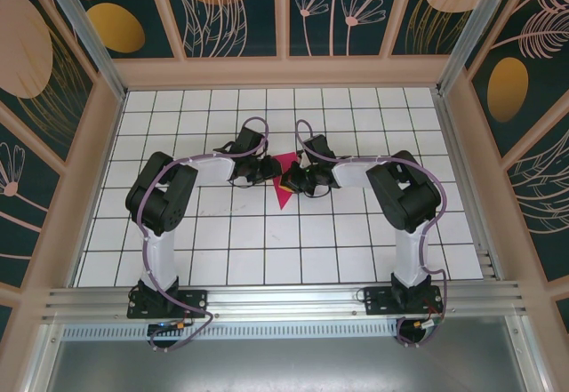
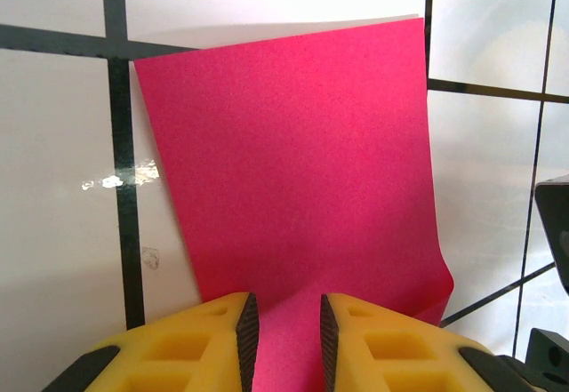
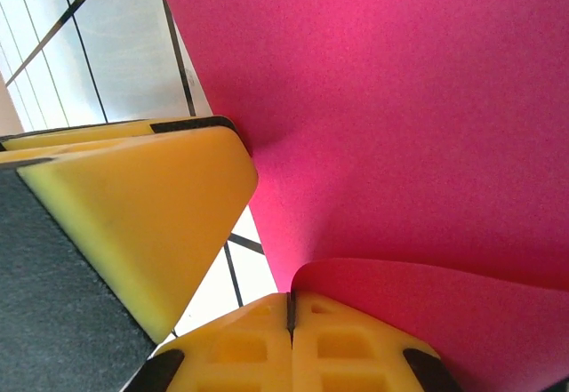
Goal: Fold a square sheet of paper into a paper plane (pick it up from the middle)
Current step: Third fold the triangle at the center of the table.
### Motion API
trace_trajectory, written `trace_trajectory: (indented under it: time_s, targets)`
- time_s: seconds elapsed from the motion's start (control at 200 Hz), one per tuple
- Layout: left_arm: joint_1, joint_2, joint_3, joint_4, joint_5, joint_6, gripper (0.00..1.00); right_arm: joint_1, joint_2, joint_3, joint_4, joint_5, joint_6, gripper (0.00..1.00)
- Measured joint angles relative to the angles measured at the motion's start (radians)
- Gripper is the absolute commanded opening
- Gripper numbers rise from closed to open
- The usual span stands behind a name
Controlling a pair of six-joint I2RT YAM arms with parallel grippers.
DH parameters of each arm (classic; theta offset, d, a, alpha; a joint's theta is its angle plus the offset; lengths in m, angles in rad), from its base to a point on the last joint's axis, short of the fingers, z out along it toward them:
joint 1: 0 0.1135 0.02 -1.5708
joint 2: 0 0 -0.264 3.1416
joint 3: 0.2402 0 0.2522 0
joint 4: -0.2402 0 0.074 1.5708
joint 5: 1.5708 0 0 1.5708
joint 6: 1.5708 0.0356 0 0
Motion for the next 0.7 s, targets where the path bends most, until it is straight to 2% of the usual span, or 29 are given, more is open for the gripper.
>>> trace_trajectory:
  time_s: [0.54, 0.701]
  targets:
    - [0.0, 0.0, 0.0, 0.0, 0.0, 0.0, 0.29, 0.004, 0.019, 0.017, -0.014, -0.005, -0.026, 0.01]
    - [0.0, 0.0, 0.0, -0.002, -0.005, 0.0, 0.26, 0.004, 0.024, 0.019, -0.014, -0.007, -0.027, 0.01]
